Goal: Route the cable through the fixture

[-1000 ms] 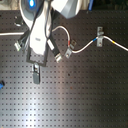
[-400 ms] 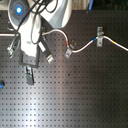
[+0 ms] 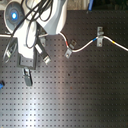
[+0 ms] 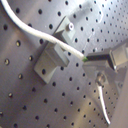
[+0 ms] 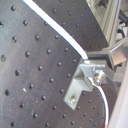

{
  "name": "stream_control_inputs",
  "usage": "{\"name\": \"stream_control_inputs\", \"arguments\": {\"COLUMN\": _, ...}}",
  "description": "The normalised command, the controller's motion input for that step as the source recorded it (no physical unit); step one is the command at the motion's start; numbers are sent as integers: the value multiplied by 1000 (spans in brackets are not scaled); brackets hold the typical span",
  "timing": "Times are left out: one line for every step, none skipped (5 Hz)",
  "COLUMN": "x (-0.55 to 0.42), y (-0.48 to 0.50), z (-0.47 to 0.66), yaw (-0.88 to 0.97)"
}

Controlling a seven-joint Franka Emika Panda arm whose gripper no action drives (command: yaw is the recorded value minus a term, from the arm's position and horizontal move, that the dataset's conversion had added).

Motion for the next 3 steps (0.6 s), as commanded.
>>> {"name": "stream_control_inputs", "arguments": {"x": -372, "y": 1, "z": 322, "yaw": -23}}
{"name": "stream_control_inputs", "arguments": {"x": -417, "y": 54, "z": 353, "yaw": -20}}
{"name": "stream_control_inputs", "arguments": {"x": -358, "y": 56, "z": 461, "yaw": -86}}
